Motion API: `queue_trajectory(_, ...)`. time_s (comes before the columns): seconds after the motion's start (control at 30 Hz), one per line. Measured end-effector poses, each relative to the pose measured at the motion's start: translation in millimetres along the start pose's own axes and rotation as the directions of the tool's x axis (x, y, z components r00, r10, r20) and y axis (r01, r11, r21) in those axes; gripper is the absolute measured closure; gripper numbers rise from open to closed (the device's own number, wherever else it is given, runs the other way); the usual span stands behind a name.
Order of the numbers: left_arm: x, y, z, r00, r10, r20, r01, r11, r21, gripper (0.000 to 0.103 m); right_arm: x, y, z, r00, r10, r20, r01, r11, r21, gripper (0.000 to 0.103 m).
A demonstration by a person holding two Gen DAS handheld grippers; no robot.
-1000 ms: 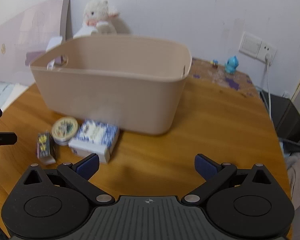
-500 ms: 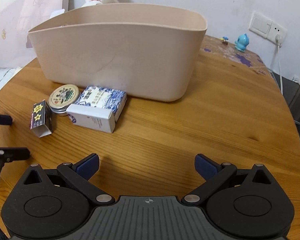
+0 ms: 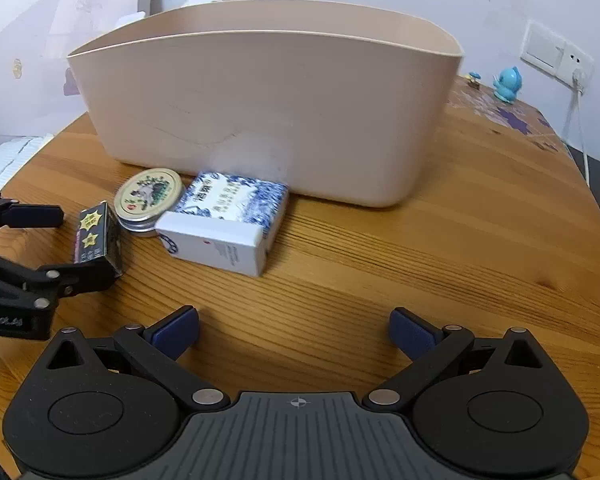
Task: Organize objects
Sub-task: 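Move the left gripper to the yellow-star box while the right approaches the small white box, then grasp the yellow-star box with the left gripper while the right gripper grasps the white box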
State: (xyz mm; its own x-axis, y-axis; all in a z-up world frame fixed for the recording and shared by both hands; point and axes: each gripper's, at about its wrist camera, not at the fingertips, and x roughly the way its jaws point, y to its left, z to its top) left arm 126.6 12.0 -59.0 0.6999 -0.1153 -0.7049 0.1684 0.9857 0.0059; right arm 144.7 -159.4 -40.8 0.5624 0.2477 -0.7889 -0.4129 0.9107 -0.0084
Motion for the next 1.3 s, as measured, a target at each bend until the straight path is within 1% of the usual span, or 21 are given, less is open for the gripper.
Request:
queue_trajectory(0.37,2.1,22.9,-3.8,0.997,0.050,0.052,-0.048,0.998,-0.041,0.013,10.5,30.4,7.7,0.998,0.015,0.056,-0.014,1.000,-0.017,0.000)
queue_trajectory(0.6,4.5,30.3,-5.0,0.996,0.031,0.085,-0.029,0.999,-0.023,0.013,15.5,41.8,10.2,0.996,0.002,0.092,-0.003,1.000,0.005,0.000)
queue_trajectory(0.73,6.5,32.9,-4.9,0.995,0.029,0.098,-0.027,0.999,-0.020,0.013,12.3,45.7,3.3,0.994,-0.008,0.111,0.006,1.000,0.018,0.000)
queue_trajectory(0.87,9.8,33.9,-1.9,0.995,0.005,0.099,-0.006,1.000,0.006,0.013,10.5,40.6,-0.8,0.993,-0.007,0.120,0.005,1.000,0.019,0.001)
queue_trajectory(0.97,12.7,32.9,1.2,0.995,-0.003,0.099,0.001,1.000,0.016,0.015,12.3,33.8,-2.4,0.992,-0.009,0.128,0.005,1.000,0.030,0.010)
queue_trajectory(1.03,12.8,31.1,2.5,0.994,-0.015,0.111,0.012,1.000,0.020,0.028,9.6,31.7,-3.7,0.991,-0.012,0.133,0.007,0.999,0.034,0.017)
queue_trajectory(1.07,12.4,29.8,3.3,0.993,-0.025,0.113,0.022,0.999,0.025,0.033,10.4,32.0,-2.0,0.991,-0.012,0.135,0.008,0.999,0.034,0.024)
queue_trajectory(1.1,11.6,28.0,4.1,0.993,-0.032,0.114,0.029,0.999,0.031,0.042,8.5,31.1,-1.9,0.990,-0.013,0.138,0.009,0.999,0.034,0.033)
queue_trajectory(1.13,11.0,26.8,4.9,0.993,-0.042,0.112,0.038,0.999,0.037,0.051,6.9,29.6,-1.6,0.990,-0.014,0.139,0.009,0.999,0.034,0.037)
queue_trajectory(1.17,10.1,25.7,5.4,0.993,-0.049,0.108,0.045,0.998,0.043,0.051,5.2,28.1,-1.2,0.990,-0.013,0.140,0.009,0.999,0.034,0.046)
queue_trajectory(1.3,5.9,23.0,3.3,0.994,-0.035,0.101,0.029,0.998,0.055,0.051,-0.5,22.6,-1.9,0.991,-0.006,0.137,-0.001,0.999,0.044,0.046)
